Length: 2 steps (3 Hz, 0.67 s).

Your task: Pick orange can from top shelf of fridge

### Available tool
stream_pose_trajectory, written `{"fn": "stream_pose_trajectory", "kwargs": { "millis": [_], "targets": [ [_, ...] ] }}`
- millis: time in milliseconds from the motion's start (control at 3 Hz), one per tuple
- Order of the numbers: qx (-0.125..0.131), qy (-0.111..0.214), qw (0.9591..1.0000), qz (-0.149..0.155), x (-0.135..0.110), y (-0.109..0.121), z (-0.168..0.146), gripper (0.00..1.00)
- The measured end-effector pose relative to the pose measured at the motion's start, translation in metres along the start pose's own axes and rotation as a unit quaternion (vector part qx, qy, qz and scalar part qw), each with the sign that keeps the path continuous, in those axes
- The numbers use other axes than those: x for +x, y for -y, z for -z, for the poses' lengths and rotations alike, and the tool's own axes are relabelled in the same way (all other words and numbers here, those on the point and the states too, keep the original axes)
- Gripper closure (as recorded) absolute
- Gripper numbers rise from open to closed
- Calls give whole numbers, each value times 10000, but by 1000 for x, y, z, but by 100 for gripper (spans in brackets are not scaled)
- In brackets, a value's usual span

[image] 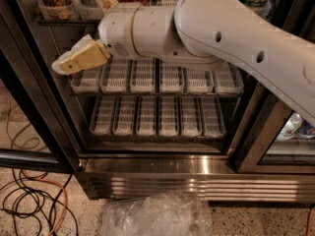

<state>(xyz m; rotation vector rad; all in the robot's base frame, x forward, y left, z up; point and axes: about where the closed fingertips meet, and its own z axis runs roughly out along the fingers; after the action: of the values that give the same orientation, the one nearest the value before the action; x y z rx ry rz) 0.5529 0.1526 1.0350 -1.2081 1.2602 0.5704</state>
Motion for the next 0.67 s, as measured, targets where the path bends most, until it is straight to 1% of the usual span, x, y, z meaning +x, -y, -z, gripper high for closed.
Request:
{"fn": "stream_pose_trajectory", "kwargs": {
  "millis": [333,667],
  "targets": [
    [312,-30,9994,139,-1,4,-3,0],
    [825,39,9959,372,-9,24,-13,0]
  ]
}}
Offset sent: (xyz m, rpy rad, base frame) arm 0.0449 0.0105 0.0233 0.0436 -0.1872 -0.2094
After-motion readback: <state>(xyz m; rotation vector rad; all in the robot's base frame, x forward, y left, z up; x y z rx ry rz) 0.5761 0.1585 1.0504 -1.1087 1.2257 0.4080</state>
